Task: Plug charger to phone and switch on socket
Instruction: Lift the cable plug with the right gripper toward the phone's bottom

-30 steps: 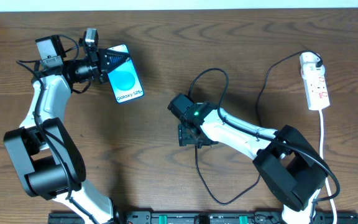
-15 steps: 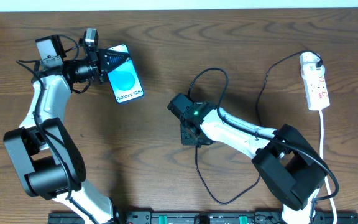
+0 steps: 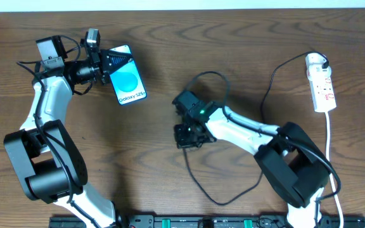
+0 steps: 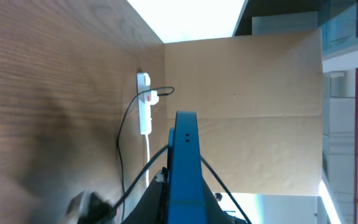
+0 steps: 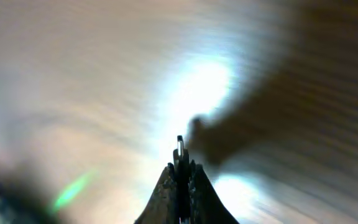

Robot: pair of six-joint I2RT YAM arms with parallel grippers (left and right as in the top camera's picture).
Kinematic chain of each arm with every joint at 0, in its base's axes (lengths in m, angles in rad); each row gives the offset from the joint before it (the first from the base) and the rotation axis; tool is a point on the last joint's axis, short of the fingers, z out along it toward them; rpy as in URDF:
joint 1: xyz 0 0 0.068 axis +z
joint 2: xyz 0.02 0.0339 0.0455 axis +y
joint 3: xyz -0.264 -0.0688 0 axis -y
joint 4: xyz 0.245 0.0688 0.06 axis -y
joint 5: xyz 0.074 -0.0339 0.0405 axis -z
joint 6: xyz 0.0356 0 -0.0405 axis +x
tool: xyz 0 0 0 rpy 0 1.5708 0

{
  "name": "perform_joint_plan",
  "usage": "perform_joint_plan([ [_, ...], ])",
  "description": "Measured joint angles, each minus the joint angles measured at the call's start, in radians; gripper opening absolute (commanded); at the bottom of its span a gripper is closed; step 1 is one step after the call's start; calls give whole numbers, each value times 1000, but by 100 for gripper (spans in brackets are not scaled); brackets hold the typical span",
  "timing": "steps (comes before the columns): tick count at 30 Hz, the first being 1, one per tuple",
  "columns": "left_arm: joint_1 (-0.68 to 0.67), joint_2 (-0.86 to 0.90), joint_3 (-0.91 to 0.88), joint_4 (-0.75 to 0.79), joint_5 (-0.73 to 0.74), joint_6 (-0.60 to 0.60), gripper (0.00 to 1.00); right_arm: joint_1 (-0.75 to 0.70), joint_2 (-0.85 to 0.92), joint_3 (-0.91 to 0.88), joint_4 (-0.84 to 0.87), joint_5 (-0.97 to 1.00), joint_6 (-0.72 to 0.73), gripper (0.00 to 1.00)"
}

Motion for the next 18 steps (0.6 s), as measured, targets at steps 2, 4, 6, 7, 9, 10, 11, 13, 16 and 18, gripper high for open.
perform_joint_plan([
  [2,0,0,0,33,-3,-1,7,-19,2,-5,74,-148,-49,1],
  [4,0,0,0,75,-10,-10,8,-39,2,-5,153,-286,-87,1],
  [6,0,0,-1,128,-13,-35,8,-58,2,-5,225,-403,-106,1],
  [7,0,0,-2,167,-14,-56,7,-65,2,-6,259,-447,-109,1],
  [9,0,0,-3,249,-17,-100,7,-79,2,-6,355,-542,-105,1],
  [10,0,0,-4,296,-18,-130,7,-87,2,-6,403,-582,-94,1],
  [11,0,0,-4,333,-20,-158,7,-94,2,-6,450,-617,-79,1],
  [13,0,0,-6,430,-26,-231,7,-103,2,-6,537,-672,-39,1],
  [16,0,0,-7,567,-37,-346,7,-116,2,-6,686,-729,42,1],
  [18,-1,1,-8,676,-46,-429,7,-122,2,-6,800,-760,110,1],
])
